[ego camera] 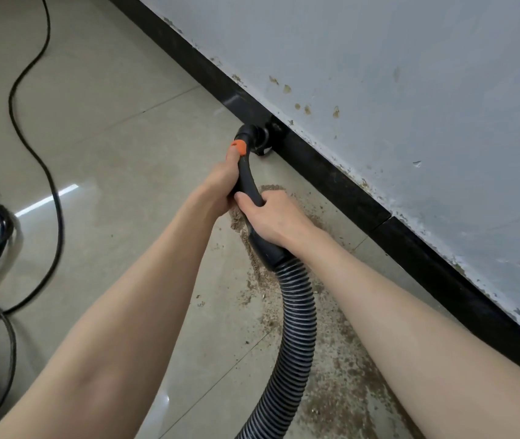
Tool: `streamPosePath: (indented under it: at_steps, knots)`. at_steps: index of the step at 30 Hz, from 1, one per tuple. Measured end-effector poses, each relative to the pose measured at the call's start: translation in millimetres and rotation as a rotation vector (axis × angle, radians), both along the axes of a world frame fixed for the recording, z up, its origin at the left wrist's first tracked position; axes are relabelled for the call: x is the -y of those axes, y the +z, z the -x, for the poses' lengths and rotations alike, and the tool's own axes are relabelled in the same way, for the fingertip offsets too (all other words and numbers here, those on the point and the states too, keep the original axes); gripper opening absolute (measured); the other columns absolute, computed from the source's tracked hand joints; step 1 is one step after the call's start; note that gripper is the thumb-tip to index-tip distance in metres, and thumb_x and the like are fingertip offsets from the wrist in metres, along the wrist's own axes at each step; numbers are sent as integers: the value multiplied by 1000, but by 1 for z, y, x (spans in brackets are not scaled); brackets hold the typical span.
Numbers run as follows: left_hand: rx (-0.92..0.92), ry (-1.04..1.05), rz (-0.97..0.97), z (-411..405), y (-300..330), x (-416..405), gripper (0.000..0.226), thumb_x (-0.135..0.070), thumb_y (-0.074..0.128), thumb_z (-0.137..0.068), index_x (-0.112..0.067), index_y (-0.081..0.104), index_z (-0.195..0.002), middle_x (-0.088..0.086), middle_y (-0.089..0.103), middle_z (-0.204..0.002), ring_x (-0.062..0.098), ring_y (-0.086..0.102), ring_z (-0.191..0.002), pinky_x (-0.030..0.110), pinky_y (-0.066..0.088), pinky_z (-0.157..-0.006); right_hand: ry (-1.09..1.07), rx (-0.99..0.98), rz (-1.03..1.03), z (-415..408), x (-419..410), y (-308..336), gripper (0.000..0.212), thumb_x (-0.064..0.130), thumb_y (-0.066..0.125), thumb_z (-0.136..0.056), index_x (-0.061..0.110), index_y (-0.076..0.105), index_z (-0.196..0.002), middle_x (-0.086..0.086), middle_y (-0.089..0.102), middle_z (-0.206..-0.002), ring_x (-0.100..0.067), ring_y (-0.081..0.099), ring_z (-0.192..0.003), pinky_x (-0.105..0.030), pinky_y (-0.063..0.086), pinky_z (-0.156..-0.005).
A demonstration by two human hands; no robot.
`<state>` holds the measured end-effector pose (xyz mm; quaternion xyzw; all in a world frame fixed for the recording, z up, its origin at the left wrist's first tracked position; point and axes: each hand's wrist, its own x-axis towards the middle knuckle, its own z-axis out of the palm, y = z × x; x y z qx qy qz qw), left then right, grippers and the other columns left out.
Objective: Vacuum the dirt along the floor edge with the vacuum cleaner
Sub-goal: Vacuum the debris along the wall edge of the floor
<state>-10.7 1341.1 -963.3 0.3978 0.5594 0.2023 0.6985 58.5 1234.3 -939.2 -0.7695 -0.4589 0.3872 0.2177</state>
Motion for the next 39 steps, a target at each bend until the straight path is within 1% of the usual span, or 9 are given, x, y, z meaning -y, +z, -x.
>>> streamPosePath:
  at_steps: [5, 12, 18, 21, 24, 27, 31, 34, 39]
  knots:
    - [-32, -88, 23, -3, -13, 10, 47, -55, 40, -96, -10, 50, -85, 3, 47, -68, 16, 49, -55, 18, 41, -40, 7, -5, 25, -7, 19, -12, 44, 60, 43, -94, 23, 49, -71, 1, 59, -69, -21, 60, -64, -30, 41, -53]
    - [29, -57, 69, -8, -14, 23, 42, -54, 44, -93, -14, 48, -80, 0, 44, -63, 12, 49, -42, 16, 40, -38, -29, 28, 9, -8, 38, -10, 44, 61, 44, -93, 23, 48, -71, 2, 58, -68, -18, 58, -61, -29, 42, -53]
    - [22, -84, 65, 18, -11, 43, 56, -66, 40, -90, -11, 53, -90, 2, 52, -70, 16, 56, -59, 24, 46, -49, 1, 113, 44, 19, 60, 0, 42, 65, 41, -92, 28, 46, -73, 2, 60, -73, -16, 59, -64, -30, 37, -51]
    - [17, 7, 60, 53, -4, 63, 52, -62, 41, -91, -13, 55, -95, 1, 55, -74, 15, 57, -64, 26, 47, -54, 19, 90, 31, 49, 85, 8, 43, 66, 42, -91, 27, 46, -73, 3, 62, -70, -16, 61, -62, -33, 43, -52]
    - [-16, 78, 51, 96, 7, 81, 44, -56, 39, -94, -16, 54, -102, 2, 55, -77, 16, 56, -70, 28, 46, -59, 151, 143, 40, 79, 101, 19, 45, 66, 40, -91, 24, 46, -77, 2, 61, -70, -19, 59, -64, -34, 39, -51]
    - [-61, 153, 26, 134, 20, 81, 42, -54, 37, -96, -16, 49, -106, 2, 54, -81, 16, 56, -73, 29, 46, -60, 263, 101, 46, 103, 88, 32, 47, 65, 40, -93, 20, 53, -86, -4, 66, -83, -26, 64, -77, -40, 52, -68]
    - [-94, 323, 15, 186, 21, 74, 51, -60, 36, -94, -14, 44, -117, 4, 57, -96, 18, 58, -81, 31, 47, -60, 427, 46, 0, 135, 63, 28, 44, 62, 43, -93, 22, 50, -79, -7, 69, -88, -29, 65, -85, -39, 53, -78]
    - [-125, 396, 38, 229, 15, 89, 49, -56, 36, -95, -14, 41, -119, 7, 57, -97, 20, 59, -82, 32, 48, -55, 535, -8, 18, 162, 65, 17, 43, 62, 46, -92, 24, 48, -72, -2, 65, -81, -26, 64, -84, -36, 51, -73]
    - [-180, 409, 87, 248, 30, 117, 46, -54, 34, -95, -14, 40, -119, 11, 56, -108, 27, 60, -91, 36, 50, -61, 555, -57, 21, 177, 79, 19, 44, 62, 49, -91, 25, 48, -67, 5, 56, -71, -23, 59, -77, -34, 45, -68]
